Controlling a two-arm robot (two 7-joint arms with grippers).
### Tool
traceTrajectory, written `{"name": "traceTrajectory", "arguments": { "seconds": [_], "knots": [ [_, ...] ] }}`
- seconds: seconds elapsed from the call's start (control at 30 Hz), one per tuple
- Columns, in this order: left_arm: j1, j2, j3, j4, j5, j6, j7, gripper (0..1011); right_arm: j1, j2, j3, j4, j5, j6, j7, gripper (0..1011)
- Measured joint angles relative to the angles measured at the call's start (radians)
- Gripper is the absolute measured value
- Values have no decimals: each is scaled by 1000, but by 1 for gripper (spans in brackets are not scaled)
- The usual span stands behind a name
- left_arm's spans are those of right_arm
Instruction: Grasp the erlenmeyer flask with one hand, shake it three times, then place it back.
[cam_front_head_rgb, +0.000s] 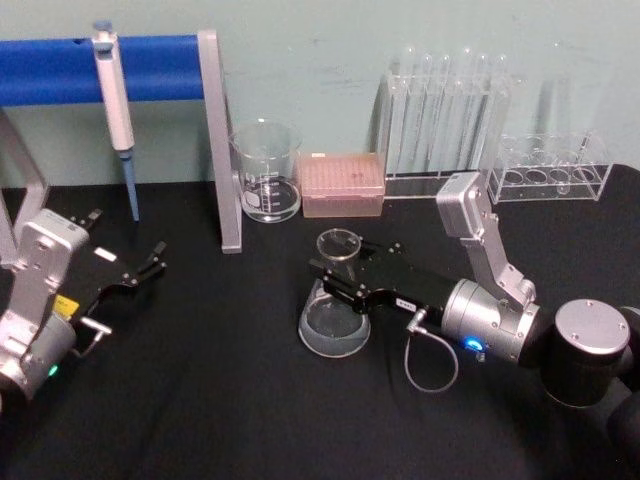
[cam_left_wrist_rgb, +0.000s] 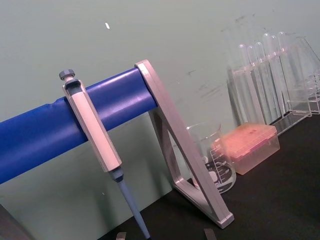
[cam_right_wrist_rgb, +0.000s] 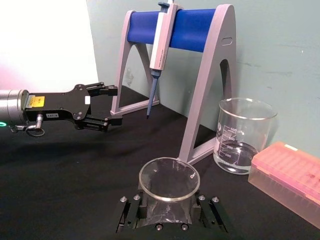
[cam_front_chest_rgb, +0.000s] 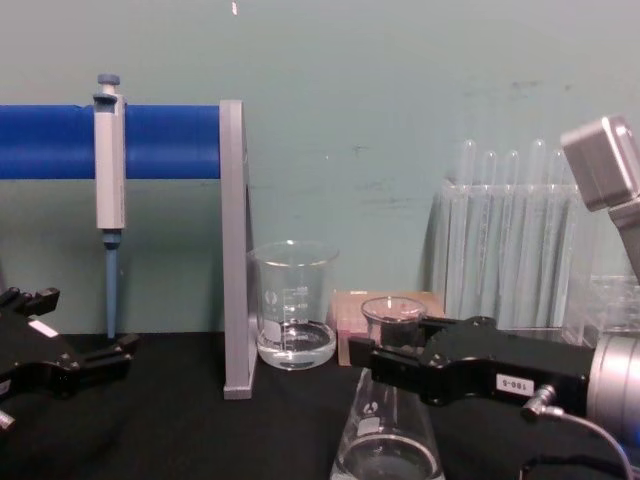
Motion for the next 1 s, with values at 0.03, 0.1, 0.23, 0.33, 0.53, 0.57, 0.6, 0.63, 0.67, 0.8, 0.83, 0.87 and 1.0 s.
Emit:
{"name": "traceTrajectory", "arguments": {
  "seconds": [0.03, 0.1, 0.23, 0.33, 0.53, 0.57, 0.6, 0.63, 0.67, 0.8, 0.83, 0.87, 1.0],
  "knots": [
    [0, 0, 0, 0, 0, 0, 0, 1001, 0, 0, 0, 0, 0, 0, 0, 457],
    [0, 0, 0, 0, 0, 0, 0, 1001, 0, 0, 0, 0, 0, 0, 0, 450],
    [0, 0, 0, 0, 0, 0, 0, 1001, 0, 0, 0, 0, 0, 0, 0, 450],
    [0, 0, 0, 0, 0, 0, 0, 1001, -2, 0, 2, -1, 3, 0, 0, 450],
    [0, 0, 0, 0, 0, 0, 0, 1001, -10, 2, 19, -28, 14, 2, -14, 450],
    [0, 0, 0, 0, 0, 0, 0, 1001, -11, 3, 21, -35, 15, 3, -17, 450],
    [0, 0, 0, 0, 0, 0, 0, 1001, -14, 6, 26, -50, 16, 6, -24, 450],
    [0, 0, 0, 0, 0, 0, 0, 1001, -16, 8, 29, -60, 17, 8, -29, 450],
    [0, 0, 0, 0, 0, 0, 0, 1001, -18, 10, 32, -69, 18, 11, -33, 450],
    [0, 0, 0, 0, 0, 0, 0, 1001, -26, 19, 48, -115, 23, 22, -54, 450],
    [0, 0, 0, 0, 0, 0, 0, 1001, -30, 23, 56, -135, 26, 26, -62, 450],
    [0, 0, 0, 0, 0, 0, 0, 1001, -33, 24, 60, -144, 28, 28, -66, 450],
    [0, 0, 0, 0, 0, 0, 0, 1001, -45, 33, 80, -196, 39, 38, -86, 450]
  ]
}}
